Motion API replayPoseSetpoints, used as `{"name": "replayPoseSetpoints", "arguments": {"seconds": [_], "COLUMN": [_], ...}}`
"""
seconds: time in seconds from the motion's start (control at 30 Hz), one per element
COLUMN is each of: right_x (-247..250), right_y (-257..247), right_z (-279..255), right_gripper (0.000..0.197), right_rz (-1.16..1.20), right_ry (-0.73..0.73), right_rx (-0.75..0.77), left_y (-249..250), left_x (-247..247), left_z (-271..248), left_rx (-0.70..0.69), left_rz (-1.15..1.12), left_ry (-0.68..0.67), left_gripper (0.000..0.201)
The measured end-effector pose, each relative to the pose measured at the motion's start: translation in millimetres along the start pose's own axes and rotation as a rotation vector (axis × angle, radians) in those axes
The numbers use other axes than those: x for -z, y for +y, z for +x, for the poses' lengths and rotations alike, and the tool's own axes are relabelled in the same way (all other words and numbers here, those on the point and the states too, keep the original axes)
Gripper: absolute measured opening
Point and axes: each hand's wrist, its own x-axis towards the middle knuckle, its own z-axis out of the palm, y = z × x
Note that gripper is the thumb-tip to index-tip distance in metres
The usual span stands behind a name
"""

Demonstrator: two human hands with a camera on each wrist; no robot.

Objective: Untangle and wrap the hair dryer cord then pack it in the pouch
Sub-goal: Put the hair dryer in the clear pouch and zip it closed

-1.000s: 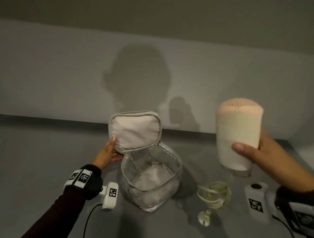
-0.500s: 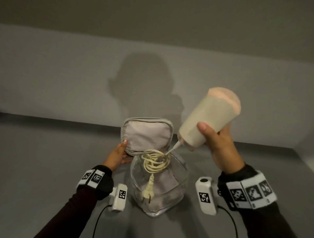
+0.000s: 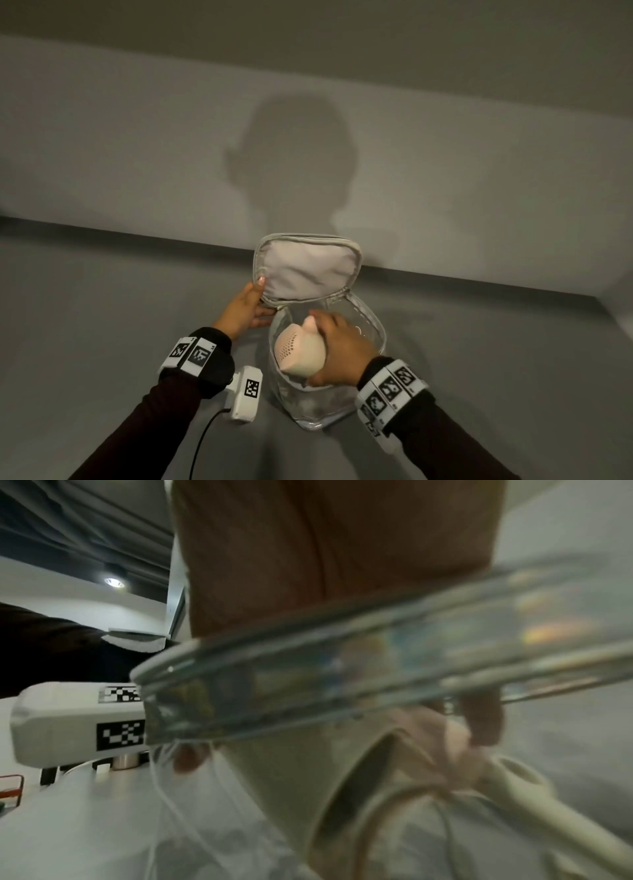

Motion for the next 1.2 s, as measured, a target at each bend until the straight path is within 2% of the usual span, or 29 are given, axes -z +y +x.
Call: {"name": "replayPoseSetpoints", "arguments": {"seconds": [0.1, 0.17, 0.2, 0.23, 0.3, 0.33, 0.37, 0.4, 0.43, 0.53, 0.57, 0.63, 0.77, 0.8, 0.87, 0.97, 1.1, 1.2], "right_x": [-4, 6, 14, 23, 43, 51, 57, 63, 66, 62, 60, 57, 49, 46, 40, 35, 29, 26], "right_y": [-7, -10, -8, -4, 14, 27, 40, 51, 61, 77, 76, 74, 73, 74, 78, 84, 85, 89], "right_z": [11, 9, 6, 2, -4, -4, -4, -1, 3, 18, 22, 30, 44, 47, 51, 55, 57, 57], "right_gripper": [0.103, 0.095, 0.083, 0.060, 0.016, 0.013, 0.016, 0.018, 0.020, 0.040, 0.043, 0.041, 0.019, 0.008, 0.024, 0.032, 0.044, 0.046], "right_rz": [-0.090, 0.016, 0.093, 0.170, 0.279, 0.302, 0.328, 0.379, 0.467, 0.873, 0.944, 0.900, 0.465, 0.411, 0.375, 0.417, 0.453, 0.508], "right_ry": [-0.071, -0.121, -0.082, 0.031, 0.396, 0.571, 0.675, 0.679, 0.605, 0.194, 0.122, 0.086, -0.028, -0.040, -0.016, 0.030, 0.099, 0.173], "right_rx": [-0.073, -0.095, -0.098, -0.090, -0.126, -0.150, -0.174, -0.202, -0.227, -0.294, -0.295, -0.255, -0.075, -0.035, -0.011, -0.018, -0.066, -0.141], "left_y": [0, 0, -1, -1, -3, -4, -5, -7, -8, -17, -20, -25, -22, -20, -17, -15, -13, -10], "left_x": [-2, 1, 2, 4, 5, 5, 5, 6, 6, 8, 9, 7, -2, -3, -4, 1, 3, 8], "left_z": [0, 1, 3, 4, 3, 1, -2, -4, -8, -11, -11, -8, -4, -2, 4, 10, 16, 14], "left_rx": [-0.017, -0.017, -0.009, 0.004, 0.036, 0.043, 0.041, 0.036, 0.028, 0.018, 0.022, 0.017, -0.033, -0.031, -0.012, -0.025, -0.119, -0.198], "left_rz": [0.052, 0.042, 0.026, 0.001, -0.074, -0.099, -0.115, -0.118, -0.117, -0.193, -0.236, -0.233, -0.001, 0.059, 0.163, 0.307, 0.488, 0.659], "left_ry": [-0.010, -0.003, -0.010, -0.021, -0.037, -0.038, -0.042, -0.053, -0.068, -0.088, -0.080, -0.051, -0.084, -0.096, -0.125, -0.150, -0.044, 0.033], "left_gripper": [0.045, 0.045, 0.044, 0.043, 0.039, 0.038, 0.038, 0.038, 0.037, 0.047, 0.051, 0.049, 0.047, 0.046, 0.041, 0.037, 0.025, 0.017]}}
